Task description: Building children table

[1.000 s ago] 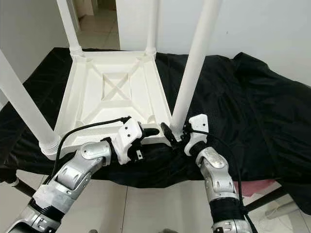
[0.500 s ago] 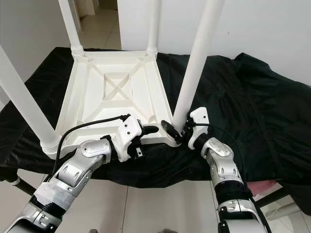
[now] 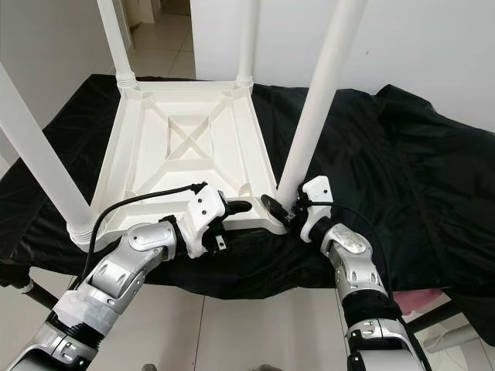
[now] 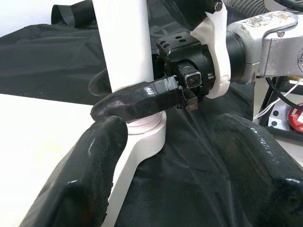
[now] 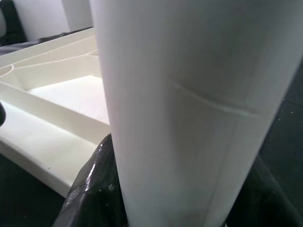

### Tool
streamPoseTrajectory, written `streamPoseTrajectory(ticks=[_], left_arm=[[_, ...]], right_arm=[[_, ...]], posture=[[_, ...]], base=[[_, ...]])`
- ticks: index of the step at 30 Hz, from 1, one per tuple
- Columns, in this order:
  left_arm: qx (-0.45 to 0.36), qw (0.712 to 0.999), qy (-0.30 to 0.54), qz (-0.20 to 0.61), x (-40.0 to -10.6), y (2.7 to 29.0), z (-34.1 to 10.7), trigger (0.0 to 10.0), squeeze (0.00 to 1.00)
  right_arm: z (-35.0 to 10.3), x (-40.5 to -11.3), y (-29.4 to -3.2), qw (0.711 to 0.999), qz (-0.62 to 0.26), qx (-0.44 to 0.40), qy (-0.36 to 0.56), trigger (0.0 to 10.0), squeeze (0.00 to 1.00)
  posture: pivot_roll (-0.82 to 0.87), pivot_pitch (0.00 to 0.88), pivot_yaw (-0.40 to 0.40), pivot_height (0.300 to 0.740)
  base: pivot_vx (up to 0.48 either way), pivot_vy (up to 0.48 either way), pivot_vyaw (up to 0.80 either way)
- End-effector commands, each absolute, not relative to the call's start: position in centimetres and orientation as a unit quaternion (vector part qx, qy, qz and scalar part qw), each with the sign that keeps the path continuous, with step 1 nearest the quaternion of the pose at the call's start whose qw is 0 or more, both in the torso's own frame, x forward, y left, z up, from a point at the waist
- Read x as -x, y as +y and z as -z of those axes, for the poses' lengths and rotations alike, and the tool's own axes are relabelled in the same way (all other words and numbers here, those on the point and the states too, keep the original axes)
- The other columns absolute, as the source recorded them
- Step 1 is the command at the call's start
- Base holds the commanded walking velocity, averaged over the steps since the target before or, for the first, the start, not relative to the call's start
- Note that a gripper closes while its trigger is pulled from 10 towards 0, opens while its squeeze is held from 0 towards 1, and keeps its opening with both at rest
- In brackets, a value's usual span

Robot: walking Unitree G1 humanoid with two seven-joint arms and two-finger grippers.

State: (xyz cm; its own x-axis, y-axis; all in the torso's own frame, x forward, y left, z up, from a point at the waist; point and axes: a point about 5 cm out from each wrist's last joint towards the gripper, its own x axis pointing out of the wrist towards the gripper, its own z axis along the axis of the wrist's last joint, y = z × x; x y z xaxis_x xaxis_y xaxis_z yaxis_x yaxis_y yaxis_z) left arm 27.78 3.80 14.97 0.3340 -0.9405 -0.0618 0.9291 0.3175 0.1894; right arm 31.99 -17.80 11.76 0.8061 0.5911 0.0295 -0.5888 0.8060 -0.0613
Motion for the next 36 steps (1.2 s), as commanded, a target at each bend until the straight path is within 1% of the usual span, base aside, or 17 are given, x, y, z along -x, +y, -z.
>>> streamPoseTrajectory(ticks=[1,3,7,8,9,10,14,15,16,17,20,24,26,28,33,35,36], left_arm=[[-0.099,0.804,-0.03,0.585,-27.5,3.7,-14.8,10.0,0.0],[-0.097,0.804,-0.028,0.586,-27.4,3.7,-14.7,10.0,0.0],[-0.096,0.804,-0.027,0.587,-27.3,3.6,-14.6,10.0,0.0],[-0.096,0.804,-0.026,0.587,-27.2,3.6,-14.6,10.0,0.0],[-0.096,0.804,-0.026,0.587,-27.2,3.6,-14.6,10.0,0.0],[-0.095,0.804,-0.024,0.587,-27.2,3.6,-14.5,10.0,0.0],[-0.095,0.804,-0.024,0.587,-27.2,3.6,-14.5,10.0,0.0],[-0.096,0.804,-0.023,0.586,-27.2,3.6,-14.4,10.0,0.0],[-0.096,0.804,-0.023,0.586,-27.2,3.6,-14.4,10.0,0.0],[-0.096,0.804,-0.022,0.586,-27.1,3.7,-14.3,10.0,0.0],[-0.095,0.804,-0.021,0.586,-27.0,3.7,-14.3,10.0,0.0],[-0.087,0.804,-0.021,0.588,-26.8,3.5,-14.3,10.0,0.0],[-0.087,0.804,-0.021,0.588,-26.8,3.5,-14.3,10.0,0.0],[-0.084,0.804,-0.022,0.588,-26.7,3.4,-14.3,10.0,0.0],[-0.081,0.805,-0.022,0.588,-26.7,3.3,-14.4,10.0,0.0],[-0.078,0.805,-0.022,0.588,-26.5,3.1,-14.3,10.0,0.0],[-0.078,0.805,-0.022,0.588,-26.5,3.1,-14.3,10.0,0.0]], right_arm=[[-11.4,-31.7,-18.3,0.957,-0.29,0.007,-0.025,10.0,0.0],[-11.3,-31.5,-18.1,0.966,-0.258,-0.008,-0.031,10.0,0.0],[-11.4,-31.4,-17.9,0.973,-0.228,-0.019,-0.043,10.0,0.0],[-11.3,-31.3,-17.9,0.978,-0.202,-0.024,-0.048,10.0,0.0],[-11.3,-31.3,-17.9,0.978,-0.202,-0.024,-0.048,10.0,0.0],[-11.1,-31.1,-18.0,0.986,-0.155,-0.031,-0.05,10.0,0.0],[-11.0,-31.1,-18.0,0.988,-0.145,-0.033,-0.05,10.0,0.0],[-10.8,-31.0,-18.1,0.993,-0.108,-0.032,-0.043,10.0,0.0],[-10.8,-31.0,-18.1,0.993,-0.108,-0.032,-0.043,10.0,0.0],[-10.8,-30.8,-18.0,0.995,-0.078,-0.041,-0.043,10.0,0.0],[-10.8,-30.6,-17.8,0.997,-0.05,-0.041,-0.043,10.0,0.0],[-10.9,-30.4,-16.3,0.997,0.037,-0.056,-0.035,10.0,0.0],[-10.9,-30.4,-16.3,0.997,0.037,-0.056,-0.035,10.0,0.0],[-10.9,-30.4,-15.5,0.994,0.075,-0.078,-0.03,10.0,0.0],[-10.9,-30.3,-14.2,0.992,0.075,-0.103,-0.026,10.0,0.0],[-11.7,-30.2,-12.2,0.993,0.019,-0.105,-0.044,10.0,0.0],[-11.7,-30.2,-12.2,0.993,0.019,-0.105,-0.044,10.0,0.0]], posture=[[-0.04,0.0,-0.035,0.74],[-0.04,0.0,-0.035,0.74],[-0.04,0.0,-0.035,0.74],[-0.05,0.0,-0.035,0.74],[-0.05,0.0,-0.035,0.74],[-0.05,0.0,-0.035,0.74],[-0.05,0.0,-0.035,0.74],[-0.05,0.0,-0.039,0.74],[-0.05,0.0,-0.039,0.74],[-0.05,0.0,-0.041,0.74],[-0.05,0.0,-0.042,0.74],[-0.05,0.0,-0.049,0.74],[-0.05,0.0,-0.049,0.74],[-0.05,0.0,-0.055,0.74],[-0.05,0.0,-0.057,0.74],[-0.06,0.0,-0.058,0.74],[-0.06,0.0,-0.058,0.74]], base=[[0.0,0.0,0.0],[0.0,0.0,0.0],[0.0,0.0,0.0],[0.0,0.0,0.0],[0.0,0.0,0.0],[0.0,0.0,0.0],[0.0,0.0,0.0],[0.0,0.0,0.0],[0.0,0.0,0.0],[0.0,0.0,0.0],[0.0,0.0,0.0],[0.0,0.0,0.0],[0.0,0.0,0.0],[0.0,0.0,0.0],[0.0,0.0,0.0],[0.0,0.0,0.0],[0.0,0.0,0.0]])
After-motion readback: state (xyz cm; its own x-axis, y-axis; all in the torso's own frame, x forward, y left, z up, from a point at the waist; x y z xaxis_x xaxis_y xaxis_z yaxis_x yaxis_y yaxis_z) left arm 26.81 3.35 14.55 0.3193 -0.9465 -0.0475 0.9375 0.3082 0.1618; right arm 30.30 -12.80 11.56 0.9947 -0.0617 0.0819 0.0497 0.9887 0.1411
